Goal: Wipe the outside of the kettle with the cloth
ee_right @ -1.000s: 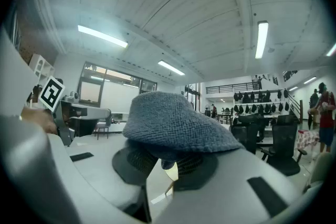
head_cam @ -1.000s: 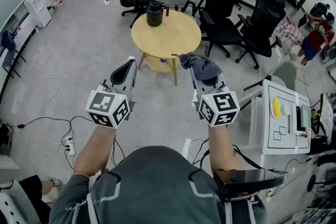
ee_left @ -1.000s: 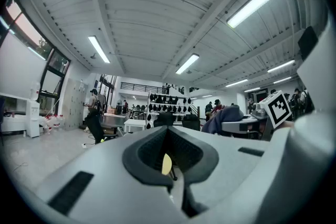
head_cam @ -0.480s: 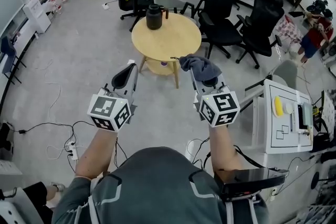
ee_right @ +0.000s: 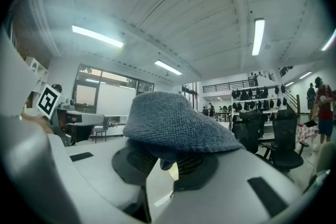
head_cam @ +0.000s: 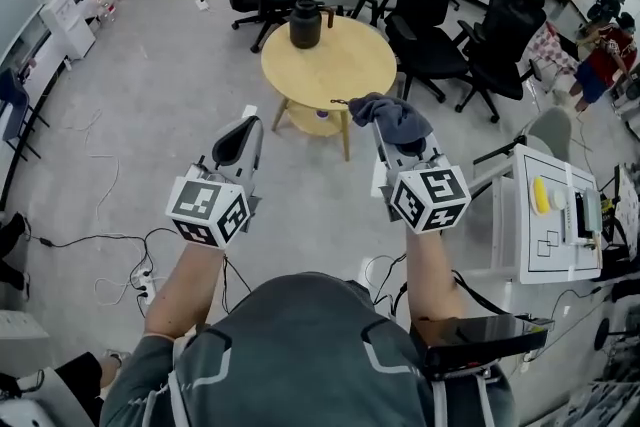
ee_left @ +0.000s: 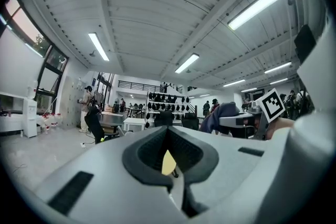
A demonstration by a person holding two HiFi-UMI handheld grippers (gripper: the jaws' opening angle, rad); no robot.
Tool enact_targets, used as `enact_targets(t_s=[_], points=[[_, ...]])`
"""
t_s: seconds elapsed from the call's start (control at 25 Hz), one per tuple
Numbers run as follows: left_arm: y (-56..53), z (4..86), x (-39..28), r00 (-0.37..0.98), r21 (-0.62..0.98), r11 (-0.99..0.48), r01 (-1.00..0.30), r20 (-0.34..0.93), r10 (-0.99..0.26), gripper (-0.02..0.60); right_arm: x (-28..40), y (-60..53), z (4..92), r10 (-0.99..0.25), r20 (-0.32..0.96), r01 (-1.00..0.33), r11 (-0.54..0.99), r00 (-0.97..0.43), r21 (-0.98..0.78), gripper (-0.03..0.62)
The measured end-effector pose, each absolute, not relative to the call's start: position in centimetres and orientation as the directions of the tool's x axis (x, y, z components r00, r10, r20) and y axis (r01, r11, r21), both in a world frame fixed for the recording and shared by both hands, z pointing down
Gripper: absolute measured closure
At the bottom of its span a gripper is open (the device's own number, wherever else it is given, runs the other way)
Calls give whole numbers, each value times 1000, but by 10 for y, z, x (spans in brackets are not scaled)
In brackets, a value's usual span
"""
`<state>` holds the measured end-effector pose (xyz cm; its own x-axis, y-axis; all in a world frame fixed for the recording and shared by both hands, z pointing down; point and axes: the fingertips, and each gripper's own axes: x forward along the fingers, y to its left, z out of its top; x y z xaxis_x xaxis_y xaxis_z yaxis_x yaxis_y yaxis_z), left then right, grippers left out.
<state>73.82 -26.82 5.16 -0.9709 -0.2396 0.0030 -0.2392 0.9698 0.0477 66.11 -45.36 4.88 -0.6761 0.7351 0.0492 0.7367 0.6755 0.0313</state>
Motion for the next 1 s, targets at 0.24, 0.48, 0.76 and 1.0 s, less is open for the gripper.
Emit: enact_targets(t_s=[0.24, 0.48, 0.76, 1.0], points=[[-227, 71, 729, -963, 63, 962, -265, 31, -267, 574, 654, -420, 60, 710, 57, 711, 702, -702, 21, 511], [-200, 78, 690, -967, 54, 967, -250, 30, -252, 574, 607, -397, 69, 720, 63, 722, 691, -691, 19, 512], [-170, 89, 604, -977, 35, 980, -198, 68, -200, 574, 505, -368, 80, 749, 64, 751, 660, -659, -1, 511], [-150, 92, 497, -979, 35, 985, -169, 113, -172, 574, 394, -351, 80, 778, 80, 780, 625, -623, 0, 512]])
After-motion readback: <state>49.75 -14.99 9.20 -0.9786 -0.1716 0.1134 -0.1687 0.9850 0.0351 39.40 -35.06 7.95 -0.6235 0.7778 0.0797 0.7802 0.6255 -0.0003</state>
